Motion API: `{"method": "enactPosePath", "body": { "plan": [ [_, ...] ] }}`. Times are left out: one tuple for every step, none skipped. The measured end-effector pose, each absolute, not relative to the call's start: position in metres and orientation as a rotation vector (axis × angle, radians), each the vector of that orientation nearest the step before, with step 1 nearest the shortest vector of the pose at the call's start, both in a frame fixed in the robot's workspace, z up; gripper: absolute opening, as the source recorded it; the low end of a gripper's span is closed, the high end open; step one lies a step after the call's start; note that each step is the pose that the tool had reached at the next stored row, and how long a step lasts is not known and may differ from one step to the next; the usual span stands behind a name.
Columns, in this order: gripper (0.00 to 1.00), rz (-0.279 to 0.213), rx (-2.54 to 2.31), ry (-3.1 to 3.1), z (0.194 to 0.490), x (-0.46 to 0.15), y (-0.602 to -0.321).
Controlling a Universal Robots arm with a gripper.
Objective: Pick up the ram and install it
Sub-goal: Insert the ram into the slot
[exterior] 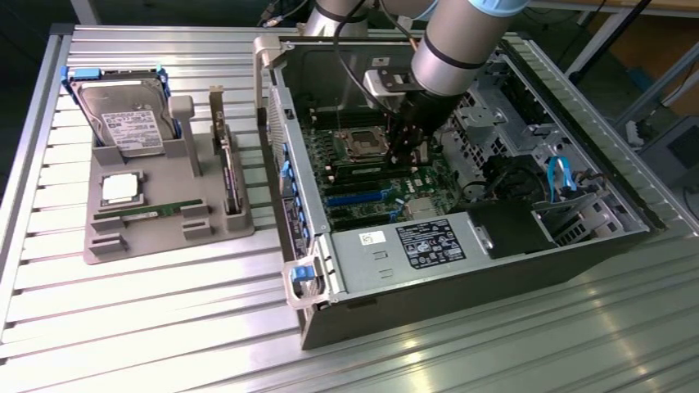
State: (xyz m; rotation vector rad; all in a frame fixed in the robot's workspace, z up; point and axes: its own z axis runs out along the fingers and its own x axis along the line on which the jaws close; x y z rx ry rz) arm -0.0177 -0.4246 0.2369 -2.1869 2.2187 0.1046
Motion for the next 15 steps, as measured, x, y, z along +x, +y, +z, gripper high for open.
{"method": "enactPosePath", "body": {
  "plan": [
    [0.12, 0.104, -2.187, 2.219, 0.2369, -0.0176, -0.4246],
    [0.12, 0.104, -2.187, 2.219, 0.2369, -0.0176, -0.4246],
    [0.12, 0.104, -2.187, 2.219, 0.2369, -0.0175, -0.4246],
    [0.12, 0.105, -2.187, 2.219, 0.2368, -0.0175, -0.4246],
    [0.12, 0.105, -2.187, 2.219, 0.2368, -0.0175, -0.4246],
    [0.12, 0.105, -2.187, 2.219, 0.2368, -0.0175, -0.4245],
    [0.12, 0.105, -2.187, 2.218, 0.2366, -0.0174, -0.4241],
    [0.12, 0.105, -2.187, 2.218, 0.2366, -0.0174, -0.4240],
    [0.12, 0.105, -2.187, 2.219, 0.2367, -0.0175, -0.4240],
    [0.12, 0.104, -2.187, 2.219, 0.2367, -0.0175, -0.4240],
    [0.12, 0.104, -2.187, 2.219, 0.2367, -0.0175, -0.4240],
    [0.12, 0.104, -2.187, 2.219, 0.2367, -0.0175, -0.4240],
    [0.12, 0.105, -2.187, 2.218, 0.2360, -0.0175, -0.4239],
    [0.12, 0.105, -2.187, 2.219, 0.2360, -0.0175, -0.4239],
    [0.12, 0.105, -2.187, 2.219, 0.2360, -0.0175, -0.4240]
  ]
}}
